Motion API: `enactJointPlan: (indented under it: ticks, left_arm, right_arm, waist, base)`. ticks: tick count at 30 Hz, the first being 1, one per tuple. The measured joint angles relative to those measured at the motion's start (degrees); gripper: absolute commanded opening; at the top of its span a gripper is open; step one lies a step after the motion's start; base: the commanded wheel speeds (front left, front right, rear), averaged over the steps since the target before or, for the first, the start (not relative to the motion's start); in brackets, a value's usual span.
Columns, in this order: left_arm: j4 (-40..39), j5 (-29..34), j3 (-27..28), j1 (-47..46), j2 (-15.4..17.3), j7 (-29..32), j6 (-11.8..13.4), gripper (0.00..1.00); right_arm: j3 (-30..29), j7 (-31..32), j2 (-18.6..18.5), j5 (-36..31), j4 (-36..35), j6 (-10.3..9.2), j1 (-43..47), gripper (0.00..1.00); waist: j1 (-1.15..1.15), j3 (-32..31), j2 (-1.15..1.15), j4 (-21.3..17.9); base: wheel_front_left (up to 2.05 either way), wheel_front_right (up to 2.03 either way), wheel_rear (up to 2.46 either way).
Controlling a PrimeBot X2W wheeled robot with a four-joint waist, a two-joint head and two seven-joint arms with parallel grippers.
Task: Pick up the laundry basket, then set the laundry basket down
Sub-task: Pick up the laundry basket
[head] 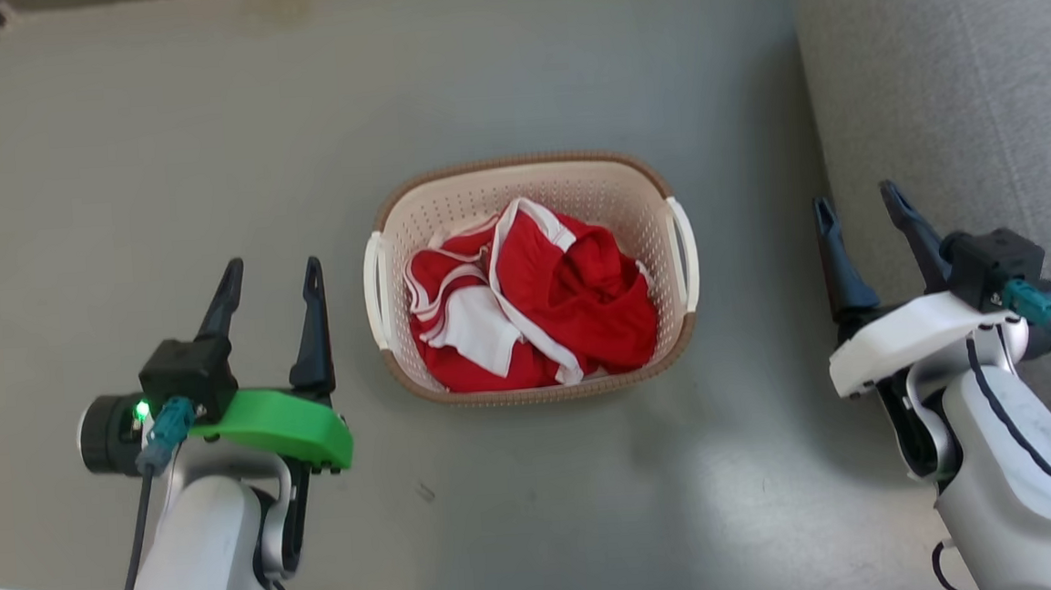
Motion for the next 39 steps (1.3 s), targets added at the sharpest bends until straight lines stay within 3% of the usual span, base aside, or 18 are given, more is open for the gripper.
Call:
enactJointPlan:
  ticks: [28,39]
  left_arm:
    - [3.9,-0.5,0.8,-19.5,-1.0,1.5,-1.9,1.0]
    - [9.9,-1.2,0.7,-29.1,-1.9,2.6,-4.9,1.0]
  right_arm:
    - [-0.1,-0.1,-0.1,-1.0,1.1,0.58,-17.6,1.0]
    - [-0.1,0.0,0.2,-1.1,6.2,1.21,-25.0,1.0]
  waist:
    - [0.0,23.1,0.0,1.4]
    - [0.0,31.6,0.0,1.6]
  base:
    - [0.0,0.0,0.0]
    - [0.0,0.0,0.0]
